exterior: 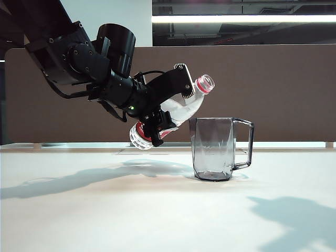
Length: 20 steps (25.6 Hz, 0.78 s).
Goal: Pick up the mineral water bottle with the left hand on the table and pour water into the mug until it's half full.
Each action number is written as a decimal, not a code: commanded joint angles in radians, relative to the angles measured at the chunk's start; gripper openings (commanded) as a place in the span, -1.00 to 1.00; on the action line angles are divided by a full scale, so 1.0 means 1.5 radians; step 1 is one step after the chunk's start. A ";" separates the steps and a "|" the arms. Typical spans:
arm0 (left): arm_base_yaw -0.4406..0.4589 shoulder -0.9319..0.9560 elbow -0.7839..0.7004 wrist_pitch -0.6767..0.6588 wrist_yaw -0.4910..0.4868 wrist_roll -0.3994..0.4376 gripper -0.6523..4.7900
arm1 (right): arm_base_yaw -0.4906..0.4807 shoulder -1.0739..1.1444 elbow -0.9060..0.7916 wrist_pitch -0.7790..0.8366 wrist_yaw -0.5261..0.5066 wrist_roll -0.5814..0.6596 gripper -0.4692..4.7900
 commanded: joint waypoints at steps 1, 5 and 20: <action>0.000 -0.002 0.006 0.042 0.003 0.051 -0.12 | 0.000 -0.002 0.007 0.011 -0.005 0.002 -0.83; 0.002 -0.002 0.006 0.042 0.003 0.079 -0.12 | 0.000 -0.002 0.007 0.011 -0.005 0.002 -0.83; 0.005 -0.002 0.007 0.057 0.003 0.145 -0.12 | 0.000 -0.002 0.007 0.011 -0.007 0.002 -0.83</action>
